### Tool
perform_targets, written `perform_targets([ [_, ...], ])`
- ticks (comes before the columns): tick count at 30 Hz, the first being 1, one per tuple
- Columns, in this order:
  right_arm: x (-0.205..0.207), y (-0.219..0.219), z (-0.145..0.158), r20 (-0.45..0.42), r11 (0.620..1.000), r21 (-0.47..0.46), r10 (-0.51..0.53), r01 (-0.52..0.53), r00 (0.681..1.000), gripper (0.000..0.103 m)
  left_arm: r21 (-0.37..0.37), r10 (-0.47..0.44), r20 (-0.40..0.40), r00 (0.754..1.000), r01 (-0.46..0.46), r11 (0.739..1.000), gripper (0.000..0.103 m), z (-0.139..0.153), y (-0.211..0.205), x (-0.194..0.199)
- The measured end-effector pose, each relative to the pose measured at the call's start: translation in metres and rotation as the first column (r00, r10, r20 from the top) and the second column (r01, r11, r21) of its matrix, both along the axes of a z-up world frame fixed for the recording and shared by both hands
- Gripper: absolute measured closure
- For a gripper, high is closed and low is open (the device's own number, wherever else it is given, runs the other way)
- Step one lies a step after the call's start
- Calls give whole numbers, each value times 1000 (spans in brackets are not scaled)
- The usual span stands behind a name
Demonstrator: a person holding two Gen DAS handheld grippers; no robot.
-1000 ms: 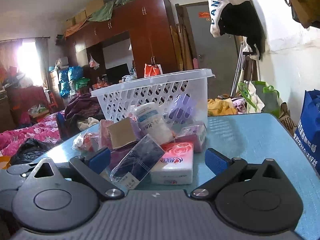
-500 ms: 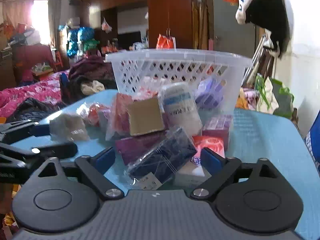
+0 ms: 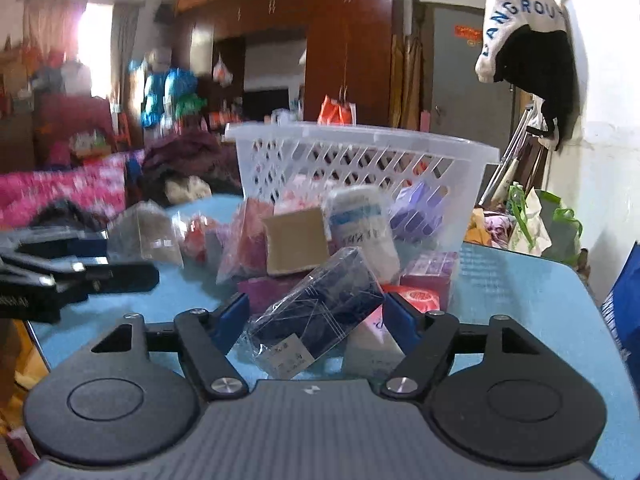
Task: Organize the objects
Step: 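Grasp the white printed box with the left tool while the right grasps a dark wrapped pack, then carry both items over the white basket and open both tools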
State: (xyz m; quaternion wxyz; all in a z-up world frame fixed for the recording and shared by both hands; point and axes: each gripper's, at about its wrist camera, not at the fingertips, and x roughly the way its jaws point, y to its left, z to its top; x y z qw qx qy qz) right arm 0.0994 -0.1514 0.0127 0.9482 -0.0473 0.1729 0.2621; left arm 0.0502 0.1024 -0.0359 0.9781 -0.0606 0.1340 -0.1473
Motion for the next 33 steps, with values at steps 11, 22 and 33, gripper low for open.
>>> perform_targets([
  [11,-2,-7,4,35,996,91,-13,9,999,27,9,1,23,1000,-1,1000,25,1,0,-2],
  [22,-14,-23,17,94,989,144,-51,37,994,27,-13,7,56,998,-6,1000,25,11,5,-5],
  [33,-10,-31,27,122,982,171,-100,79,987,27,-31,19,93,995,-16,999,25,29,10,3],
])
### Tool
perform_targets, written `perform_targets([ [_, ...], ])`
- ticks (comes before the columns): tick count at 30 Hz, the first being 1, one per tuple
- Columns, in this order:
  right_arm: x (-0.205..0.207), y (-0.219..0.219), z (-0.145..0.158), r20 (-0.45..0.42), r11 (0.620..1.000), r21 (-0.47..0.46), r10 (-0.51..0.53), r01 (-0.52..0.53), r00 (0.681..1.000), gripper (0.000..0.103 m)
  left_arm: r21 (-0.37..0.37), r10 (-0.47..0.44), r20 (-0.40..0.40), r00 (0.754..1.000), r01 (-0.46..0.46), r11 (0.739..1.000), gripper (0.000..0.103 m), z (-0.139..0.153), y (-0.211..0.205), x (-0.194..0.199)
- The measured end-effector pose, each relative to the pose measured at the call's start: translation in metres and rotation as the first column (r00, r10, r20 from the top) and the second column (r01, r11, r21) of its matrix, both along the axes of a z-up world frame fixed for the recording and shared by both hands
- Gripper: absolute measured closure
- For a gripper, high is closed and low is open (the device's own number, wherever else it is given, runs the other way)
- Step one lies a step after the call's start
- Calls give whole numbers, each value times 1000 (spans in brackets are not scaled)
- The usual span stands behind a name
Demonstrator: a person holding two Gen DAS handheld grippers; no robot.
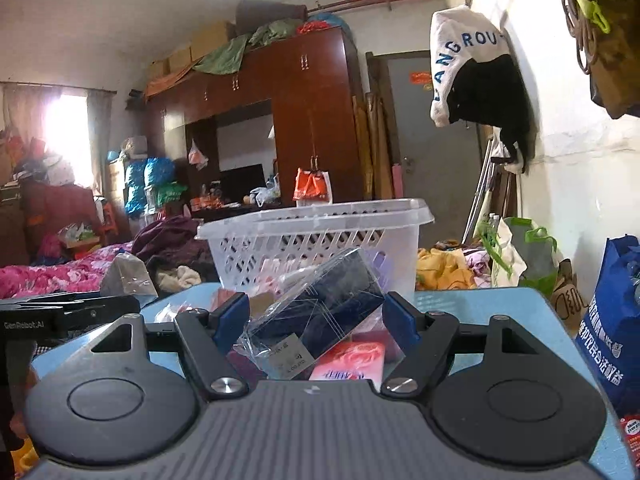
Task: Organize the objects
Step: 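Carry both items over the white basket and open both tools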
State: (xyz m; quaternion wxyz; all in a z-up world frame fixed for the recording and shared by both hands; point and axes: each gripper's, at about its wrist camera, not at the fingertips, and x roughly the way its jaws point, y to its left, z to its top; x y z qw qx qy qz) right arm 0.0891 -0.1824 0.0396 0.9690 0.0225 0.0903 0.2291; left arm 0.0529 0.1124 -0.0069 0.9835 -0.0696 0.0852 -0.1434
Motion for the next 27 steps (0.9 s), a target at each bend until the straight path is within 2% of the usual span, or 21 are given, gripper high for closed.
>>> perform_targets([
  [4,7,9,18,39,999,-33,-10,12,999,27,-12,-8,22,1000,9,1000,25,21,2,13],
  [7,26,14,46,52,1000,-20,4,-3,999,27,-3,-23,24,999,23,1000,25,47,0,34],
  [10,73,17,81,-36,997,46,66,-64,997,27,7,-46,3,999,46,999,25,78,-4,69],
  [13,125,31,103,-94,1000,-2,-6,5,996,27,11,-34,-41,999,34,999,25,102,-7,114],
  [16,160,38,102,-168,1000,-19,-26,23,985,27,10,-2,-115,993,4,1000,25,107,-11,154],
  [18,175,47,97,-190,995,-77,-73,60,979,27,14,14,-166,986,-11,1000,25,102,-13,175],
  [22,185,55,85,-184,990,-122,-97,75,978,26,99,79,-183,980,-62,993,24,92,-23,191],
  [25,181,53,83,-192,989,-128,-104,80,976,16,97,91,-218,972,-71,993,9,87,-22,199],
  [27,164,46,84,-166,993,-105,-77,60,983,3,86,92,-205,974,-75,993,9,83,-14,189],
])
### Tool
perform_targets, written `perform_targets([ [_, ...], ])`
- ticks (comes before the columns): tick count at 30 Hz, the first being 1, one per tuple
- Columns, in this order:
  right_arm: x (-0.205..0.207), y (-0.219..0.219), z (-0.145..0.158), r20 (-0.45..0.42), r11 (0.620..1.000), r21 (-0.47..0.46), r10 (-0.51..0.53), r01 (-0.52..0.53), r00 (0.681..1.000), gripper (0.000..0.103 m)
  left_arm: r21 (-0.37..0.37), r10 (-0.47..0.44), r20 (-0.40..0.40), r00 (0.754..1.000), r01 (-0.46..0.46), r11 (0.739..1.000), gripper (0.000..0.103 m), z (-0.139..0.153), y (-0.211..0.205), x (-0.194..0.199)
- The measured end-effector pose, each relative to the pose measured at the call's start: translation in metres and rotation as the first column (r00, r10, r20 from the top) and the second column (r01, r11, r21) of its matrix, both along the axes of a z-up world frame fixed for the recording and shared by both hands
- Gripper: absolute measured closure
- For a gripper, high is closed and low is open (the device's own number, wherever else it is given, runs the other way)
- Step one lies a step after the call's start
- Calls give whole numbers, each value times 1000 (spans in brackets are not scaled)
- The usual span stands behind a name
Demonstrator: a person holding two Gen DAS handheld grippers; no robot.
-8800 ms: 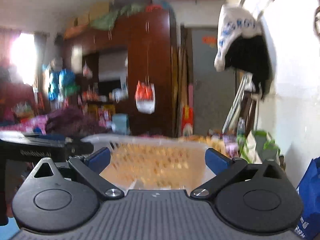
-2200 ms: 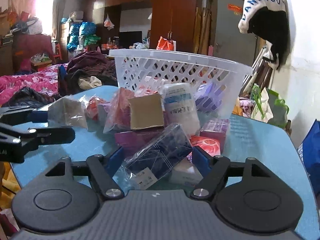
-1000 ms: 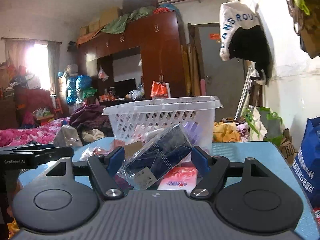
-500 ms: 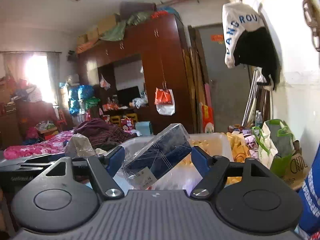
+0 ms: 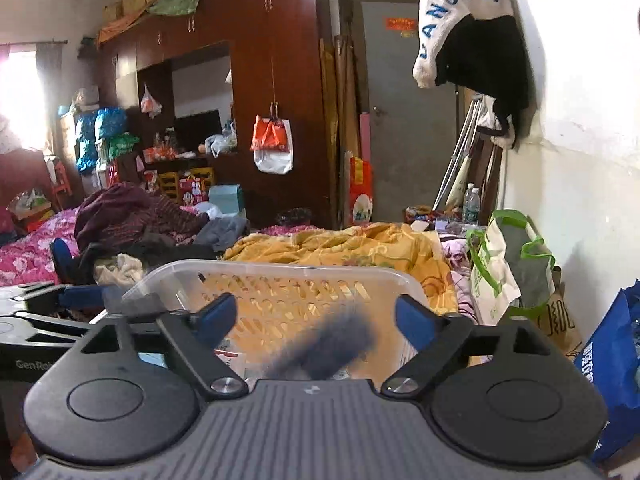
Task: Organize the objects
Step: 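Carry both items over the white basket and open both tools, then grasp the clear plastic bag with the left tool while the right grasps the pink tissue pack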
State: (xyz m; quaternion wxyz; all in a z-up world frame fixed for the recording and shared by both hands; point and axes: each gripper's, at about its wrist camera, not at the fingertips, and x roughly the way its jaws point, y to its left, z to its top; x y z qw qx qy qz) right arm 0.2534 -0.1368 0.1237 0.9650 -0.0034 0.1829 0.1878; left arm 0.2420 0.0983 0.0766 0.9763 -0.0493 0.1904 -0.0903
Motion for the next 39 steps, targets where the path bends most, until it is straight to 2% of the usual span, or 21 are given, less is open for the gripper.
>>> perform_targets([
  [1,-10,-6,0,15,1000,19,13,-13,1000,0,-1,1,17,1000,-1,1000,9,-1,5,-10],
  [3,-39,-22,-9,23,997,66,25,-26,999,0,-8,-7,62,998,8,1000,9,-3,14,-39],
  [6,-78,-39,-39,-3,996,59,59,-59,998,0,-30,1,103,995,2,1000,9,-14,35,-89],
  [8,-93,-46,-63,-57,997,43,69,-66,996,0,-57,13,103,995,-7,998,9,-30,51,-119],
  [10,-94,-51,-81,-138,992,82,108,-97,985,0,-72,20,68,997,-15,997,9,-42,61,-128],
  [12,-94,-52,-93,-185,988,101,134,-117,974,1,-90,38,20,999,-36,995,9,-55,74,-128],
  [16,-100,-45,-103,-198,992,50,126,-119,972,8,-68,105,-71,992,-110,992,11,-72,87,-113],
  [20,-99,-44,-106,-208,989,28,148,-145,967,23,-48,91,-143,985,-99,994,13,-85,86,-96],
  [21,-98,-44,-105,-205,989,23,149,-148,967,23,-40,83,-154,985,-90,995,13,-89,86,-96],
  [23,-99,-44,-107,-208,988,17,155,-155,966,24,-26,77,-169,983,-82,996,13,-92,83,-94],
  [28,-103,-40,-109,-193,991,-24,122,-129,974,36,-12,71,-186,980,-74,997,13,-96,74,-88],
  [30,-104,-37,-109,-187,991,-45,117,-127,975,36,-3,75,-195,978,-77,997,14,-97,71,-86],
  [33,-105,-34,-110,-181,990,-70,109,-124,977,37,0,82,-199,977,-84,997,22,-98,68,-86],
  [35,-106,-34,-110,-181,990,-73,105,-120,978,40,1,88,-205,975,-89,996,31,-99,69,-87],
  [39,-105,-35,-110,-184,991,-62,108,-121,977,42,-7,100,-211,972,-103,995,33,-99,71,-87],
])
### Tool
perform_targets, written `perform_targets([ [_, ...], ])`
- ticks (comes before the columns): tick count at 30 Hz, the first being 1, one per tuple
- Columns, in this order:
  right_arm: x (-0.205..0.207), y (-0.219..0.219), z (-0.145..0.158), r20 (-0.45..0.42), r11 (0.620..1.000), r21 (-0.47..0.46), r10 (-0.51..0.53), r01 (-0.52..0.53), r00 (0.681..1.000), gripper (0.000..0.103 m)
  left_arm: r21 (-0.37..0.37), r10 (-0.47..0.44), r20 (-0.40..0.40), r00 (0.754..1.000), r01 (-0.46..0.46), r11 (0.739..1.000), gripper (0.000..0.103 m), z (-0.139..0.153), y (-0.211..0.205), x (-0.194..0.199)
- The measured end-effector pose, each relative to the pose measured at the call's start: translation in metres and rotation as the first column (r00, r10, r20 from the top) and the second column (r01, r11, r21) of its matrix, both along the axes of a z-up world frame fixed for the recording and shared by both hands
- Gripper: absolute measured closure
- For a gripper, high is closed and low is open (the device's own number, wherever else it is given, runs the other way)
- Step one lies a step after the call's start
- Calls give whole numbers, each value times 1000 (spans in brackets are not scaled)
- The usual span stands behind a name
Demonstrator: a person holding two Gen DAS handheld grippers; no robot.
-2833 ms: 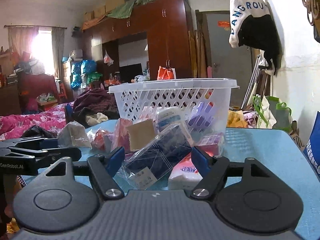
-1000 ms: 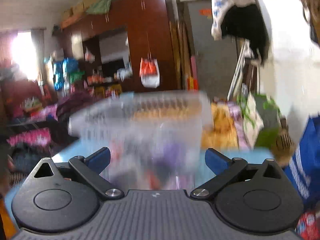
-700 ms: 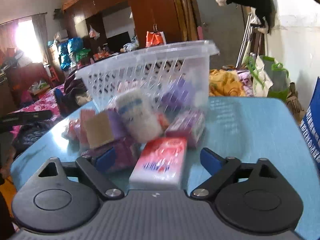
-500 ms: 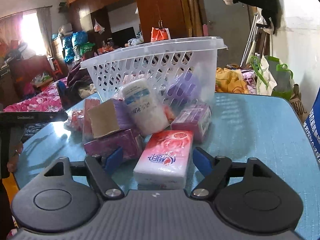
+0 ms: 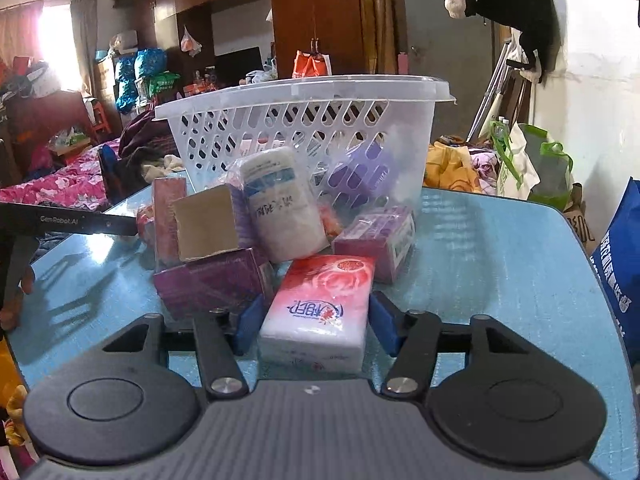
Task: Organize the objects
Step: 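Grasp the clear plastic bag with the left tool while the right grasps the pink tissue pack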
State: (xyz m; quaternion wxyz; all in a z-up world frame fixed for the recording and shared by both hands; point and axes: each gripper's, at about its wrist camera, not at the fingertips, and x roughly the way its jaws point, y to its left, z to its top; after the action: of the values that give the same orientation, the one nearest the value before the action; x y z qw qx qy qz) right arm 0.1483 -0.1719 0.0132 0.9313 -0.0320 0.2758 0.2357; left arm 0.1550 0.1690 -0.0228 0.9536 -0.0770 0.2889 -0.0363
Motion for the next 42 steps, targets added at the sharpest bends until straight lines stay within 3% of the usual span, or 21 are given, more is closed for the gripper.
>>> perform_targets([
  [4,0,-1,0,0,1000,5,0,0,1000,43,33,-11,-20,1000,11,999,35,0,-6,4],
  [5,0,-1,0,2,1000,10,-2,2,1000,44,33,-14,-19,1000,14,999,45,0,-6,4],
  [6,-1,-2,0,6,1000,22,-3,3,1000,44,30,-16,-14,1000,17,999,46,0,-6,3],
  [17,-18,-18,4,128,991,131,-42,25,991,49,-18,-101,139,985,104,994,47,4,-2,-22],
  [21,-26,-21,6,198,987,152,-73,43,977,50,-29,-83,170,982,89,996,47,5,-1,-26],
  [25,-24,-20,7,206,987,154,-80,49,975,51,-11,-86,199,976,90,996,47,8,-4,-29],
  [26,-24,-21,7,207,986,158,-82,49,975,58,-11,-86,207,975,91,996,47,8,-4,-30],
  [27,-23,-22,7,208,986,163,-79,45,975,76,-11,-90,217,972,95,995,47,9,-3,-31],
  [32,-20,-20,6,192,987,157,-69,39,979,76,1,-105,238,966,108,994,47,10,-5,-33],
  [35,-19,-20,5,175,987,157,-68,41,982,68,-11,-105,229,968,110,994,47,10,-3,-31],
  [37,-12,-16,3,125,992,125,-40,24,991,51,-13,-109,224,968,115,993,47,9,-2,-30],
  [42,-4,-12,1,48,996,91,-15,10,999,36,-13,-113,211,971,119,993,47,8,-3,-29],
])
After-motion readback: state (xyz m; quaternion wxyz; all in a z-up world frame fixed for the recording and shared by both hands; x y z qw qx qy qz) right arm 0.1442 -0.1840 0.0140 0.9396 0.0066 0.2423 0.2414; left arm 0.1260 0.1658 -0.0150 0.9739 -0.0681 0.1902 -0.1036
